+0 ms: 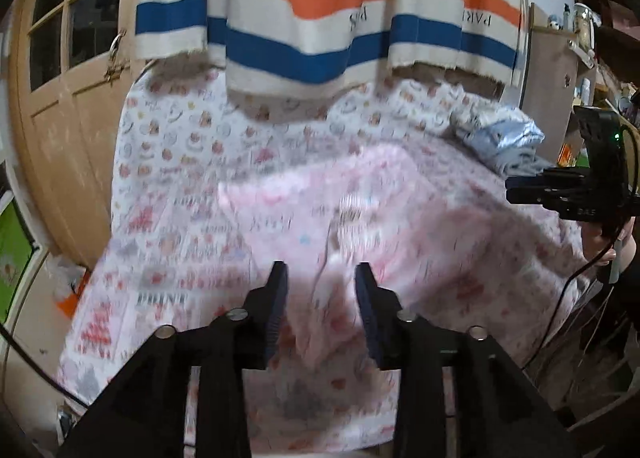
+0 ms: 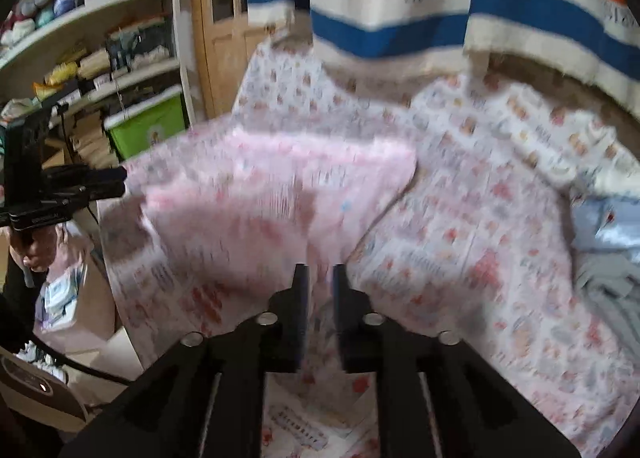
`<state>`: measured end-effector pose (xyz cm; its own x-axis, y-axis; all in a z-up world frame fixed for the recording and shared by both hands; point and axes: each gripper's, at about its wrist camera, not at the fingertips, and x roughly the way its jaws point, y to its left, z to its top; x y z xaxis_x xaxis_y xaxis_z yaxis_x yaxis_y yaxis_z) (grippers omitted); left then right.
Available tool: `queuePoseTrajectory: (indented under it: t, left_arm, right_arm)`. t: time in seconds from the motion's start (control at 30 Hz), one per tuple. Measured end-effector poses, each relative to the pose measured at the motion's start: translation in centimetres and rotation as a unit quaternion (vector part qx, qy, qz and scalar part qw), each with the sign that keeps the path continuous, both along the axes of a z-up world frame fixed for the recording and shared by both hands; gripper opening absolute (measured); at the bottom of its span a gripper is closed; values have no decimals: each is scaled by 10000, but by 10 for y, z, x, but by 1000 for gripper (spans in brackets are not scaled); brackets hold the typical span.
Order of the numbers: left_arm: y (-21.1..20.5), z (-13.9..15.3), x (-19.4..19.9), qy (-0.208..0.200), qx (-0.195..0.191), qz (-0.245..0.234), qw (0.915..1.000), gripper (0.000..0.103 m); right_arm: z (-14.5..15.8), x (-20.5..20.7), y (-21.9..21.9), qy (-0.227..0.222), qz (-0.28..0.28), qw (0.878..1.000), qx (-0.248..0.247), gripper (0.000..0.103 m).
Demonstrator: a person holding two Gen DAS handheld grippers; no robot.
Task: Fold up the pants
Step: 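Fold the pink pants over with both tools and regrip the waistband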
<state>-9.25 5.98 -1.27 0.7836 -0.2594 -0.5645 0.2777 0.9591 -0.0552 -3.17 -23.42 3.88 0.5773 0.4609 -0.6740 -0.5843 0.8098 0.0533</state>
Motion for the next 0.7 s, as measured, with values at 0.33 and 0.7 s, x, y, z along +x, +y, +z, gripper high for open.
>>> queuePoseTrajectory:
  t: [0.33, 0.7]
  left_arm:
    - [-41, -30, 75, 834, 396, -383, 9950, 41]
    - [-42, -7, 89, 208, 325, -364, 9986, 8]
  right_arm:
    - [-27, 53, 53, 854, 446, 9953, 36, 52]
    - [-29, 75, 77, 461, 565, 9971, 209, 9]
